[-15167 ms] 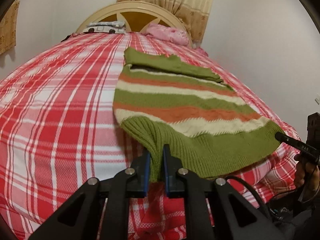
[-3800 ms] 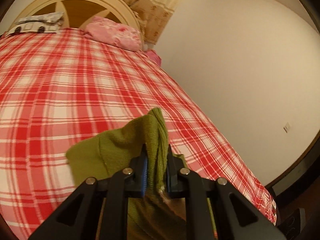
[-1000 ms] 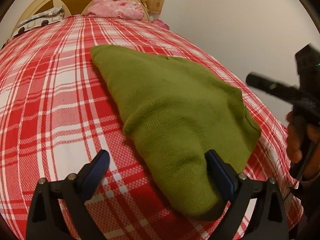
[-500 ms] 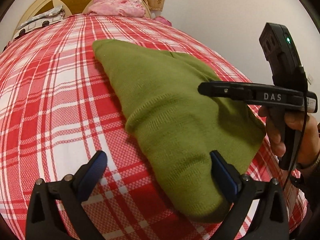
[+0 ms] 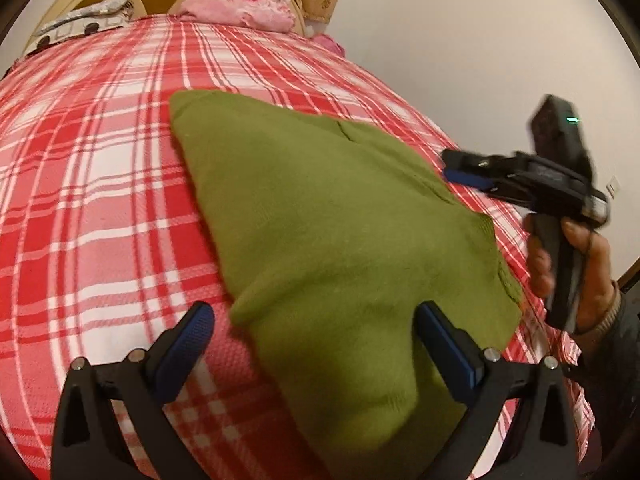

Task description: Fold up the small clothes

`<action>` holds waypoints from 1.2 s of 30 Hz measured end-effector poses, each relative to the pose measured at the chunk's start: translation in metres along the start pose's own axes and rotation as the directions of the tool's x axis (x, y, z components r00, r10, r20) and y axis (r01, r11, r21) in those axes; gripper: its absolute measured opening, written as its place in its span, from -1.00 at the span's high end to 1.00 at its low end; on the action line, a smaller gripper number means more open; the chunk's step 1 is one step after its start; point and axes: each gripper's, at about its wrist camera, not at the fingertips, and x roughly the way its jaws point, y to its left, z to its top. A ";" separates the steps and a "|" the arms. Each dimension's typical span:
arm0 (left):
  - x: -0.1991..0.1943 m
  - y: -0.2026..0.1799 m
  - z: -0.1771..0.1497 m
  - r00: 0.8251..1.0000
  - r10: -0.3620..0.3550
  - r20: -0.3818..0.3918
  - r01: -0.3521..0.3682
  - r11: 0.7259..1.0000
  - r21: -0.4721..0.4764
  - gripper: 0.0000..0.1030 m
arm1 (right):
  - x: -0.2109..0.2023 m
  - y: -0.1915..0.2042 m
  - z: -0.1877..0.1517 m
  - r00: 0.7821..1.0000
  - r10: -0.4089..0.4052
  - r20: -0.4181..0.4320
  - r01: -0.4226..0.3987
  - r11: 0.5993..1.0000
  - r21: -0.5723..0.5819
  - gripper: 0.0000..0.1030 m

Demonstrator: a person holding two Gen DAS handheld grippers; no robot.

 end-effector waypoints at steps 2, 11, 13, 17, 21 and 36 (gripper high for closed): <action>0.002 -0.001 0.001 1.000 0.001 0.001 -0.001 1.000 -0.001 -1.00 | 0.017 -0.012 0.001 0.998 0.041 -0.055 -0.040 0.999 0.031 -0.10; 0.002 -0.014 0.001 1.000 0.018 0.014 -0.019 0.998 0.055 -0.30 | 0.054 -0.026 -0.003 0.978 0.194 -0.082 -0.179 0.971 0.155 0.35; -0.008 -0.019 0.002 0.999 0.028 0.033 -0.031 0.996 0.078 0.12 | 0.049 -0.015 -0.003 0.983 0.172 -0.064 -0.164 0.979 0.122 0.51; -0.030 -0.024 -0.001 0.997 0.053 0.051 -0.057 0.993 0.099 0.27 | 0.034 0.002 -0.003 0.978 0.207 -0.019 -0.203 0.972 0.122 0.56; -0.064 -0.022 -0.009 0.994 0.065 0.093 -0.074 0.993 0.093 0.31 | 0.020 0.036 -0.006 0.976 0.217 -0.017 -0.216 0.974 0.062 0.57; -0.201 0.038 -0.088 0.948 0.249 0.198 -0.238 0.968 -0.078 0.31 | 0.039 0.215 -0.036 0.904 0.414 -0.105 -0.424 0.901 -0.094 0.57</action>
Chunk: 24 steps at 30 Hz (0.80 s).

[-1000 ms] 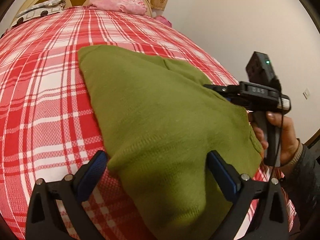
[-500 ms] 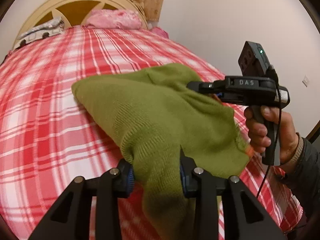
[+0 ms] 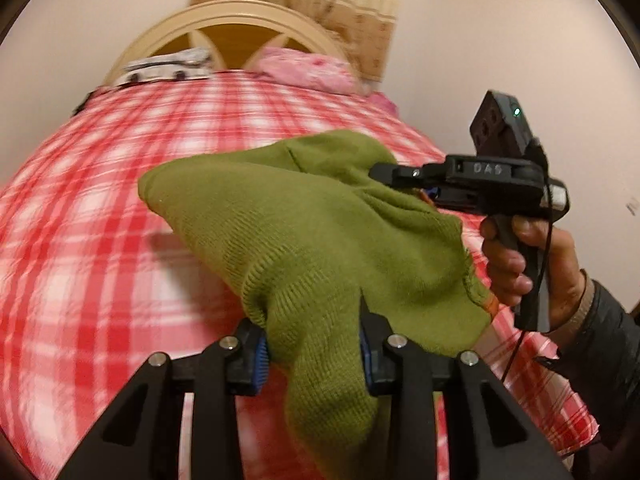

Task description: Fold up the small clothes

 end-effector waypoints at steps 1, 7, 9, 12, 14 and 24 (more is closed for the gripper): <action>-0.007 0.007 -0.006 1.000 0.027 -0.003 -0.027 1.000 -0.011 0.31 | 0.011 0.011 -0.002 1.000 0.018 -0.014 -0.018 1.000 -0.011 0.57; -0.041 0.040 -0.031 0.990 0.142 -0.009 -0.143 0.988 -0.053 0.31 | 0.080 0.062 -0.024 0.991 0.092 -0.098 -0.097 0.994 -0.042 0.57; -0.049 0.049 -0.039 0.987 0.163 -0.006 -0.163 0.984 -0.066 0.31 | 0.098 0.072 -0.030 0.988 0.104 -0.116 -0.109 0.993 -0.041 0.57; -0.058 0.065 -0.048 0.985 0.175 0.003 -0.174 0.980 -0.097 0.31 | 0.120 0.092 -0.040 0.983 0.119 -0.141 -0.127 0.991 -0.049 0.57; -0.064 0.072 -0.054 0.984 0.176 0.009 -0.174 0.978 -0.115 0.31 | 0.129 0.105 -0.046 0.980 0.122 -0.156 -0.132 0.989 -0.059 0.57; -0.090 0.097 -0.080 0.980 0.198 0.028 -0.190 0.967 -0.170 0.31 | 0.160 0.142 -0.062 0.970 0.129 -0.204 -0.151 0.984 -0.095 0.57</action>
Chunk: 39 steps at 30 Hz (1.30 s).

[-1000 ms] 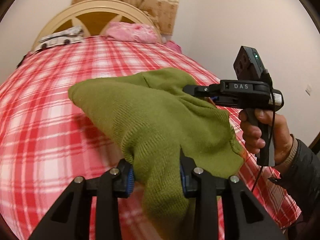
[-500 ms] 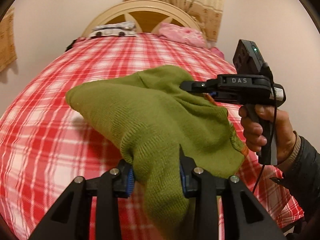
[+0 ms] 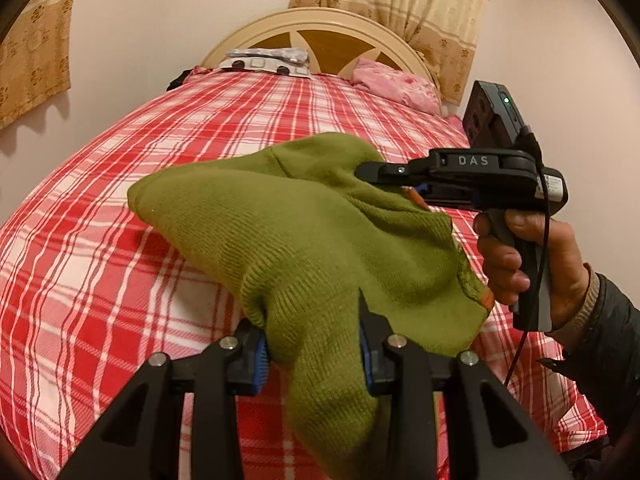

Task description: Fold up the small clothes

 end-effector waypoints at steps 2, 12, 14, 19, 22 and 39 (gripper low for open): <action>-0.001 0.005 -0.005 1.000 0.006 -0.003 -0.006 1.000 -0.006 0.31 | 0.008 0.002 -0.002 1.000 0.002 -0.010 -0.001 1.000 0.003 0.57; -0.002 0.023 -0.030 0.998 0.054 -0.033 -0.054 0.998 -0.024 0.31 | 0.048 0.000 -0.012 0.997 0.020 -0.072 -0.018 1.000 0.025 0.57; 0.003 0.027 -0.038 0.996 0.067 -0.052 -0.068 0.997 -0.021 0.29 | 0.057 -0.002 -0.013 0.996 0.018 -0.087 -0.015 0.999 0.034 0.57; 0.017 0.029 -0.055 0.989 0.118 -0.085 -0.117 0.993 0.015 -0.01 | 0.072 -0.015 -0.020 0.993 -0.040 -0.114 0.044 0.998 0.036 0.56; 0.015 0.028 -0.060 0.987 0.140 -0.076 -0.139 0.990 0.009 -0.27 | 0.077 -0.020 -0.023 0.986 -0.105 -0.129 0.110 0.993 0.031 0.45; -0.071 -0.003 -0.056 0.949 0.282 0.140 -0.294 0.953 0.073 -0.57 | -0.056 0.084 -0.084 0.909 -0.377 0.176 0.404 0.900 -0.160 -0.42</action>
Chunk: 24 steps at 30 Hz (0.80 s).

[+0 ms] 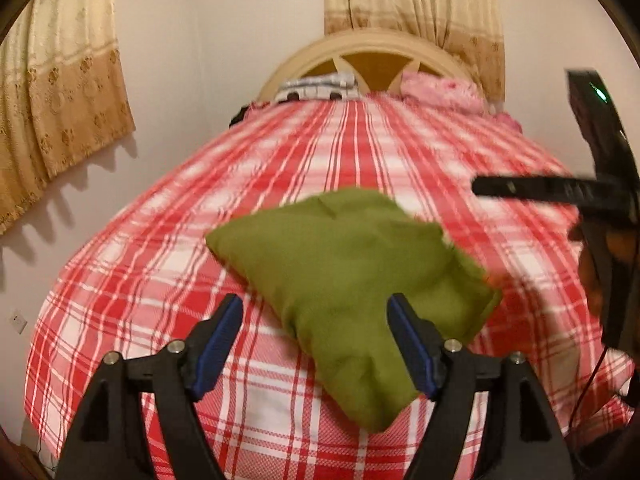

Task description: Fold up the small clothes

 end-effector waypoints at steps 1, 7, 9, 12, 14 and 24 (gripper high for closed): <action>-0.004 0.000 0.003 1.000 0.005 0.018 -0.005 1.000 0.001 -0.63 | -0.010 0.005 -0.003 1.000 -0.015 0.019 0.016 1.000 -0.010 -0.42; -0.026 0.002 0.014 0.995 0.020 0.100 -0.020 1.000 -0.002 -0.80 | -0.047 0.028 -0.012 0.995 -0.042 0.092 0.046 0.998 -0.046 -0.42; -0.031 0.003 0.016 0.993 0.021 0.113 -0.020 1.000 -0.007 -0.80 | -0.054 0.033 -0.014 0.993 -0.042 0.107 0.048 0.998 -0.049 -0.42; -0.033 0.006 0.018 0.993 0.026 0.119 -0.024 1.000 -0.012 -0.80 | -0.064 0.040 -0.017 0.992 -0.039 0.121 0.047 0.997 -0.064 -0.42; -0.034 0.006 0.018 0.992 0.026 0.121 -0.024 1.000 -0.016 -0.80 | -0.068 0.042 -0.018 0.992 -0.036 0.123 0.045 0.996 -0.071 -0.42; -0.035 0.005 0.018 0.992 0.030 0.121 -0.028 0.999 -0.017 -0.81 | -0.077 0.048 -0.024 0.990 -0.042 0.134 0.053 0.995 -0.085 -0.42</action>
